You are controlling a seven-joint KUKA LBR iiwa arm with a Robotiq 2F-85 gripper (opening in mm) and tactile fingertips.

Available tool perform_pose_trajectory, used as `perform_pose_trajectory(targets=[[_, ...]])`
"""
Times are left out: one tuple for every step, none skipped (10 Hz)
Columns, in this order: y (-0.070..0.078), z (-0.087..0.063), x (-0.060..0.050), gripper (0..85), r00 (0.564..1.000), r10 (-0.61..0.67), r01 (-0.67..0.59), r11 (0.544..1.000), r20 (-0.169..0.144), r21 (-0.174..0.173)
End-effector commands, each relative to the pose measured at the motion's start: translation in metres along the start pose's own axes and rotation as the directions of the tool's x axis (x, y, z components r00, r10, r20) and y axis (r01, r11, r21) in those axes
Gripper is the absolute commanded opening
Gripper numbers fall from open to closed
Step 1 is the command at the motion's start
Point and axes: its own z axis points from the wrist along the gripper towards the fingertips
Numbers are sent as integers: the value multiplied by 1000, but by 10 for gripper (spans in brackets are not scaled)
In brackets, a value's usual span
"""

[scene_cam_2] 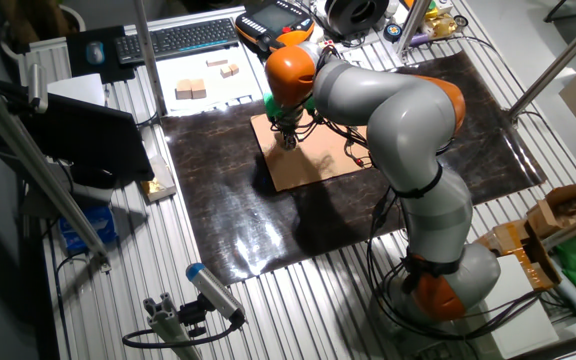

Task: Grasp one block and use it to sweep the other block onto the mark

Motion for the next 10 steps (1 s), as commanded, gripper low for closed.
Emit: perform_pose_trajectory(targets=[[0, 2, -2, 553, 999, 44, -44, 999, 0, 5], [1, 4, -4, 520, 999, 49, -49, 999, -3, 8], [2, 5, -6, 470, 999, 51, -51, 999, -2, 13], [2, 5, -6, 440, 999, 54, -54, 998, 0, 14], [2, 5, -6, 430, 999, 54, -54, 998, 1, 19], [2, 6, -6, 423, 998, 55, -55, 998, -4, 23], [2, 7, -5, 420, 999, 54, -54, 998, -8, 25], [3, 10, -5, 417, 998, 53, -52, 998, -17, 27], [3, 11, -5, 410, 999, 49, -48, 998, -20, 28], [3, 11, -5, 397, 999, 47, -46, 998, -21, 31]])
